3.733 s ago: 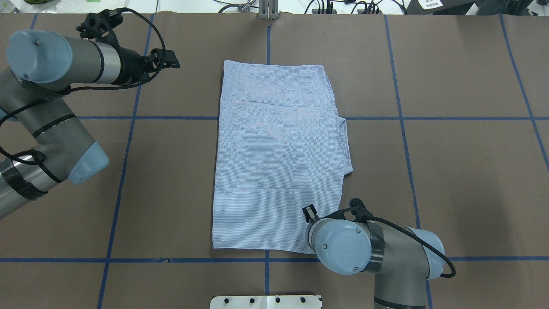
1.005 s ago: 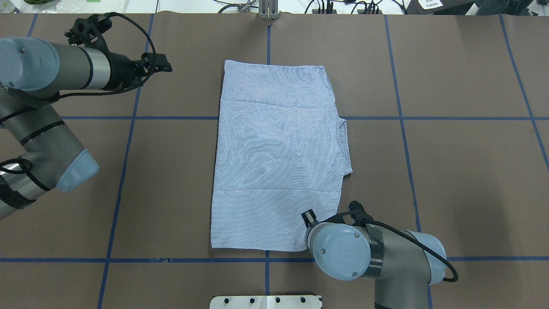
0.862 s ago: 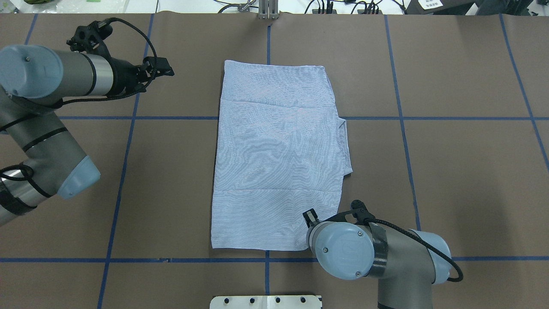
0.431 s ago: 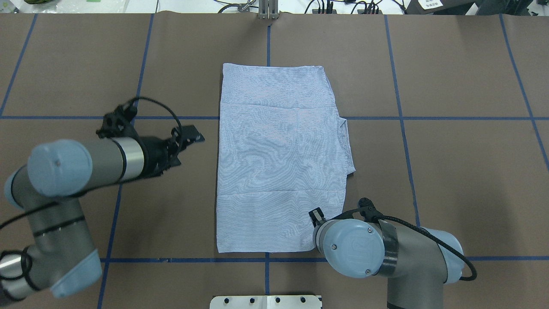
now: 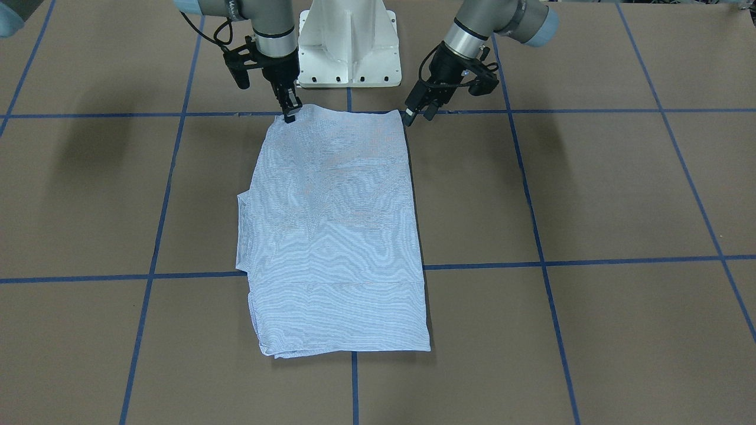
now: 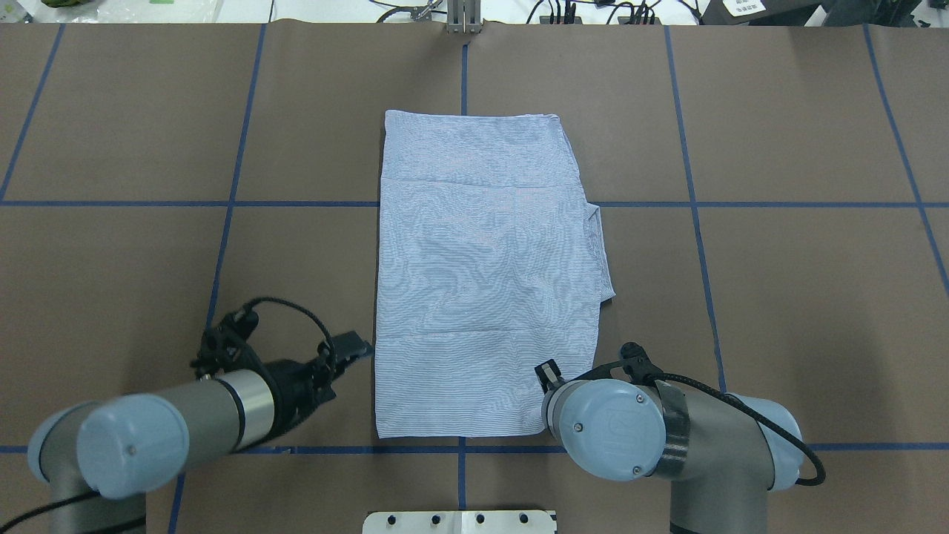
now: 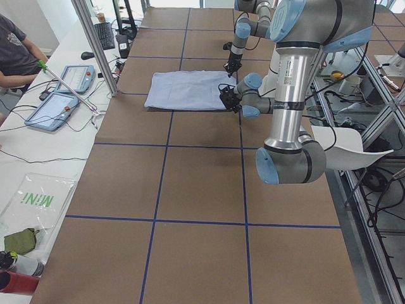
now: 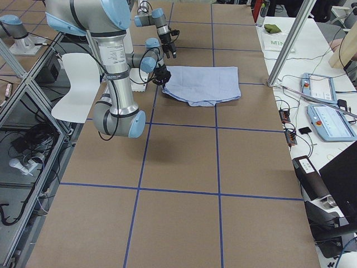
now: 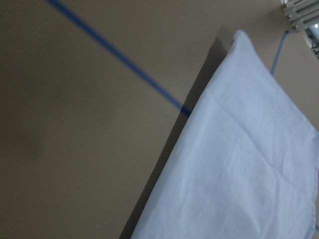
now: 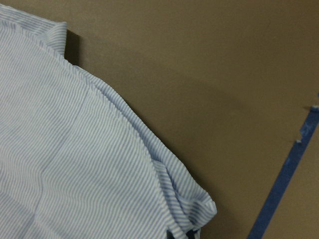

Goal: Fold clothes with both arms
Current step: 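Move the left gripper down to the other near corner of the shirt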

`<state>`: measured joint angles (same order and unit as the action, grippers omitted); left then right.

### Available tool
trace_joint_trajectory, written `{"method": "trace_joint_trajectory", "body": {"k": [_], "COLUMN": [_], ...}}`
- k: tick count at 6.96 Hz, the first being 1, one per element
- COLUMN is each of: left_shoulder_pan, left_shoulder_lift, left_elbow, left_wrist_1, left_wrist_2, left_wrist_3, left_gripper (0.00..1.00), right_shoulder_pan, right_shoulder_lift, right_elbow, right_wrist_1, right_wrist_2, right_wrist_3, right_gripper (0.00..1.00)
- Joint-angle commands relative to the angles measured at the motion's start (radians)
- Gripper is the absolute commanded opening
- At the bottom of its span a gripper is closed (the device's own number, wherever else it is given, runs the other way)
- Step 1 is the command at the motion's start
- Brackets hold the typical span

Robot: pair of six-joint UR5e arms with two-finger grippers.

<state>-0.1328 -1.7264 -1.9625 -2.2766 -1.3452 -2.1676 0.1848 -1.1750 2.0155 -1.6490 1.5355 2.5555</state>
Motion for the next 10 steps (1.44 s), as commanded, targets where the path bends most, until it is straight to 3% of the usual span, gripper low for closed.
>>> {"method": "trace_joint_trajectory", "body": {"k": [1,5,6,8,9,10], "left_shoulder_pan": [0.052,0.061,0.061,0.062,0.061,0.061], "left_shoulder_lift": [-0.008,-0.081,-0.085,-0.09,-0.088,-0.088], "left_elbow": [0.016,0.07,0.07,0.083,0.083,0.082], "left_wrist_1": [0.002,0.034,0.034,0.034,0.034,0.034], "left_wrist_2": [0.035,0.037,0.037,0.037,0.037,0.038], "left_wrist_3": [-0.029,-0.032,-0.035,-0.035,-0.043,-0.043], "left_gripper": [0.85,0.74,0.62,0.52,0.39,0.19], "right_shoulder_pan": [0.001,0.005,0.008,0.012,0.012,0.012], "right_shoulder_lift": [0.0,0.0,0.0,-0.002,-0.002,-0.002], "right_elbow": [-0.001,0.008,0.012,0.012,0.014,0.014], "right_wrist_1": [0.0,0.0,0.0,0.0,-0.002,-0.002], "right_wrist_2": [0.0,0.002,0.009,0.011,0.011,0.011], "right_wrist_3": [-0.015,-0.015,-0.015,-0.015,-0.015,-0.015], "right_gripper": [0.0,0.0,0.0,0.0,0.0,0.0]}}
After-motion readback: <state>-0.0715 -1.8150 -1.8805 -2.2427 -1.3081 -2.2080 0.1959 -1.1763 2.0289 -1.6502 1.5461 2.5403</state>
